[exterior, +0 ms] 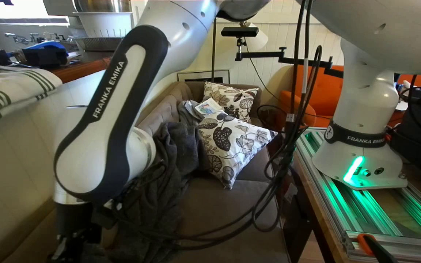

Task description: Fold the blanket

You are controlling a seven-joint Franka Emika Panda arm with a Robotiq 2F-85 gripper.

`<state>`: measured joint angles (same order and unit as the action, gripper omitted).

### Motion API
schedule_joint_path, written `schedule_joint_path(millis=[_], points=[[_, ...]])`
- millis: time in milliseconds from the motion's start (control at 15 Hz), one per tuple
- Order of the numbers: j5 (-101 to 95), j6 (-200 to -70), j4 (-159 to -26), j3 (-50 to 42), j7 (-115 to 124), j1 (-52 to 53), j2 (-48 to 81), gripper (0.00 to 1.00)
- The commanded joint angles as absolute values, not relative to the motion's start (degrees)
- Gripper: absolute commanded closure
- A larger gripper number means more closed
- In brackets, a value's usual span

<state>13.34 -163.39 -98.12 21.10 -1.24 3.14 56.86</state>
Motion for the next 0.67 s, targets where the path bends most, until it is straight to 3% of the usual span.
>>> schedule_joint_path(millis=[0, 200, 600], points=[[17.86, -164.39, -112.12, 22.52, 1.01, -1.69, 50.41, 1.0], [22.27, -164.55, -121.23, 23.5, 2.55, -5.34, 48.23, 1.0], [32.99, -165.62, -139.11, 35.31, -0.52, -18.83, 50.05, 1.0]])
